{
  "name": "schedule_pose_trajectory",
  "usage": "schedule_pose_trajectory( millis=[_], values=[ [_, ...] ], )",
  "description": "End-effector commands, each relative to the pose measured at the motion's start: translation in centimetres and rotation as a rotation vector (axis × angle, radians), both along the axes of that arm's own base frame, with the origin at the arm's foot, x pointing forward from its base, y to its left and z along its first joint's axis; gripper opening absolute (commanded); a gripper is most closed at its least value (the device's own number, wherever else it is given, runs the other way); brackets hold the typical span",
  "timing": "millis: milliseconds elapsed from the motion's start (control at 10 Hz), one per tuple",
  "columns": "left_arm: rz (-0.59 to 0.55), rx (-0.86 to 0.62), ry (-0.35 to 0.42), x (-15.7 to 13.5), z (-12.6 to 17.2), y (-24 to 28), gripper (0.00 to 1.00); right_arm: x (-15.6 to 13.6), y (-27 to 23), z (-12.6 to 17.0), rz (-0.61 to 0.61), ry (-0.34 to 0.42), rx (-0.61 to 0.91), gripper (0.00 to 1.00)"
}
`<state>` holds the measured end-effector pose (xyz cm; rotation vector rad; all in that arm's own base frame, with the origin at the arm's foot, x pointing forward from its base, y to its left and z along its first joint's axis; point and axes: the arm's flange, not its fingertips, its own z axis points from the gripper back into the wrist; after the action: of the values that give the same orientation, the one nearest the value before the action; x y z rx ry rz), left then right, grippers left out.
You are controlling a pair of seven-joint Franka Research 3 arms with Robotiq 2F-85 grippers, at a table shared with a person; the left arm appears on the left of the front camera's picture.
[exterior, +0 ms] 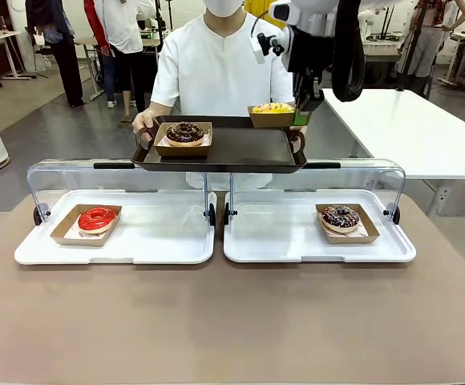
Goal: Provide the desired donut to the person.
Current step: Place the picked Paper togo box onto the Handle tray extended by the person.
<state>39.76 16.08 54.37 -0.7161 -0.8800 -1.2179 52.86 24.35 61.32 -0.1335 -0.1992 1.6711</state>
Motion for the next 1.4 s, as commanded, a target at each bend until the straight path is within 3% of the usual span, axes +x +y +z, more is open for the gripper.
schedule_pose_trajectory(
  millis=[0, 200, 400, 500, 600, 1300],
  values=[
    [-0.004, 0.013, 0.003, -0.2, 0.0, 0.1, 1.0, 2.5, 0.4, -1.1, 0.024, 0.011, 0.026, 0.02],
    [-0.004, 0.013, 0.003, -0.2, 0.0, 0.1, 1.0, 4.0, 1.2, -3.3, 0.065, 0.033, 0.037, 0.02],
    [-0.004, 0.013, 0.003, -0.2, 0.0, 0.1, 1.0, 4.3, 1.8, -3.8, 0.061, 0.042, 0.028, 0.02],
    [-0.004, 0.013, 0.003, -0.2, 0.0, 0.1, 1.0, 4.1, 1.7, -3.7, -0.001, 0.047, 0.049, 0.02],
    [-0.004, 0.013, 0.003, -0.2, 0.0, 0.1, 1.0, 3.9, 2.0, -4.7, 0.042, 0.042, 0.016, 0.02],
    [-0.004, 0.013, 0.003, -0.2, 0.0, 0.1, 1.0, 3.7, 2.3, -5.2, 0.009, 0.047, 0.054, 0.02]
  ],
)
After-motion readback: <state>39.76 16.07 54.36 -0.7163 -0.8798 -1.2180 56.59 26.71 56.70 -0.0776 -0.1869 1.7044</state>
